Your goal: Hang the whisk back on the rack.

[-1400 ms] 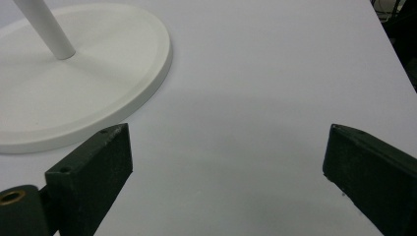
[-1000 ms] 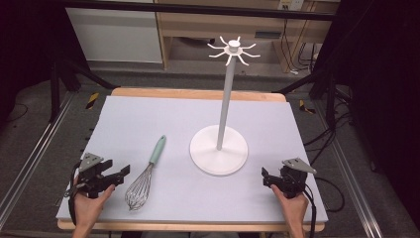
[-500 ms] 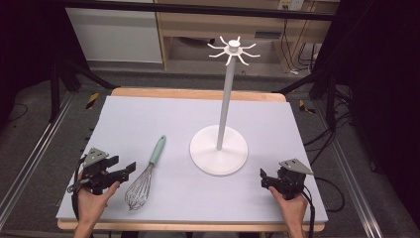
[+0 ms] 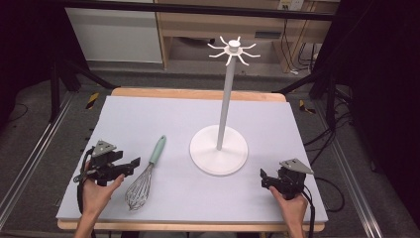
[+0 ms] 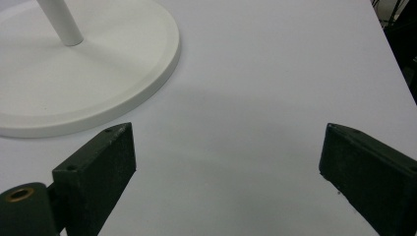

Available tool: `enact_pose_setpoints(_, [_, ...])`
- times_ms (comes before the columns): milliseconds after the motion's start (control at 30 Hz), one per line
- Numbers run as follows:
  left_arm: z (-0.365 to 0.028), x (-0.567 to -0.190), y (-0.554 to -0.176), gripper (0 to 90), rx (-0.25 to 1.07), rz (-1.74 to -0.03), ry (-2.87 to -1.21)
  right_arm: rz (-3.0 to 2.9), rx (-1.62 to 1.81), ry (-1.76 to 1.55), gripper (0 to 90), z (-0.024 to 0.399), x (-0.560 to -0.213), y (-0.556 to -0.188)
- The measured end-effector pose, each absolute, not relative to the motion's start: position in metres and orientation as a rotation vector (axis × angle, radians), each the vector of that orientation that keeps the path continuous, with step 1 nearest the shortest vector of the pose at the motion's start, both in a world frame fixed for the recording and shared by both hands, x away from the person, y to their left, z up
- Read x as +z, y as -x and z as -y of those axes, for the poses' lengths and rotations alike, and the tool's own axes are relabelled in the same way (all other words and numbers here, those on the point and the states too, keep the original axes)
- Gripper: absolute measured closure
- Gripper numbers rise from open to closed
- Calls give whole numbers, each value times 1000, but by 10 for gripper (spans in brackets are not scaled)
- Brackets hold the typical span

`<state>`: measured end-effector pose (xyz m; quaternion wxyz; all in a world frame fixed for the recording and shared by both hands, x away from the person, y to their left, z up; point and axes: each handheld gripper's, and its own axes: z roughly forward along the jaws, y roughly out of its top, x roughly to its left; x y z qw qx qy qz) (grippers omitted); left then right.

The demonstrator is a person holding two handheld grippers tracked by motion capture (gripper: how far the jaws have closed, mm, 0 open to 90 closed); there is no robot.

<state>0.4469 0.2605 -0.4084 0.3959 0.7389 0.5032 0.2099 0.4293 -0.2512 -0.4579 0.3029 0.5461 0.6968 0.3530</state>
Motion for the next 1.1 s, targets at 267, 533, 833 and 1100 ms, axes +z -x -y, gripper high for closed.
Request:
enact_pose_setpoints(267, [-247,-403,-459,295,520,-1268,-1932,-1849,930,-1456,74,252,-459,-430])
enact_pose_setpoints(533, [-232,-404,-471,320,492,-1259,-2004,-1853,933,-1449,75,252,-458,-430])
enact_pose_setpoints(833, [-218,-405,-482,342,490,-1276,-2095,-1853,931,-1454,75,253,-458,-431])
enact_pose_setpoints(1100, [-212,-415,-493,381,455,-1304,-2151,-1854,923,-1455,76,253,-457,-431])
